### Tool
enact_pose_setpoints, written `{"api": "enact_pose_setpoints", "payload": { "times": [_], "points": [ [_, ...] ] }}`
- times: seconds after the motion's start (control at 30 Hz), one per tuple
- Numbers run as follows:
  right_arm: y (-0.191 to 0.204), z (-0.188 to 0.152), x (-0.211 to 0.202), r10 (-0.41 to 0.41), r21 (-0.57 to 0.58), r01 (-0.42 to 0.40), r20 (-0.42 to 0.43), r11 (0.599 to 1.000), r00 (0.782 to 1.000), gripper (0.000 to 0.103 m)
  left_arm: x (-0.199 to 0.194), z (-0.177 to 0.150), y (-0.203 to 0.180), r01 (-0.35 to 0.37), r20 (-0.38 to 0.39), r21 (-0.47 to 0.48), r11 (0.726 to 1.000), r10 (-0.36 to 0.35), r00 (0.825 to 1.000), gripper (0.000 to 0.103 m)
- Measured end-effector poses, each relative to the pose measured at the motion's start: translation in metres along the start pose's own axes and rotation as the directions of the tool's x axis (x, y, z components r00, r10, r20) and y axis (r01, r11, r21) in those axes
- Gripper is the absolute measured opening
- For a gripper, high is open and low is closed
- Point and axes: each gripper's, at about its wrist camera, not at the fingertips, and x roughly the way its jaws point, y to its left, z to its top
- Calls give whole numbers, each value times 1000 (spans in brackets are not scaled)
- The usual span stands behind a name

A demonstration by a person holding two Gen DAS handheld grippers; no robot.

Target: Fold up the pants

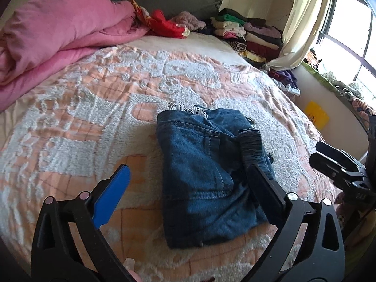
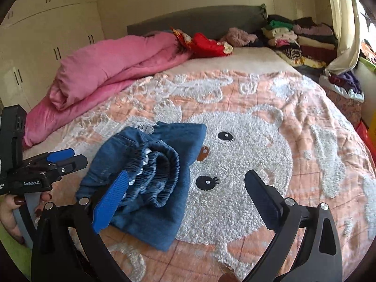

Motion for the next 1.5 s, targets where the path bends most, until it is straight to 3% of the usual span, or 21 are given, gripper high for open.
{"api": "enact_pose_setpoints", "payload": {
  "times": [0.27,0.7,1.03,1.5],
  "points": [
    [8,-3,-28,-7,-13,8,46,1000,999,98,-29,-8,-2,-9,33,-3,1000,9,999,93],
    [19,-19,-63,-8,-31,9,51,999,999,98,-59,-30,-10,-27,37,11,1000,27,999,93],
    [18,-58,-54,-48,-13,47,-60,999,997,98,-51,-64,-10,-21,-50,4,1000,21,999,93],
    [26,-74,-38,-51,-21,49,-83,999,995,98,-35,-77,-18,-35,-96,21,999,37,995,93]
  ]
}}
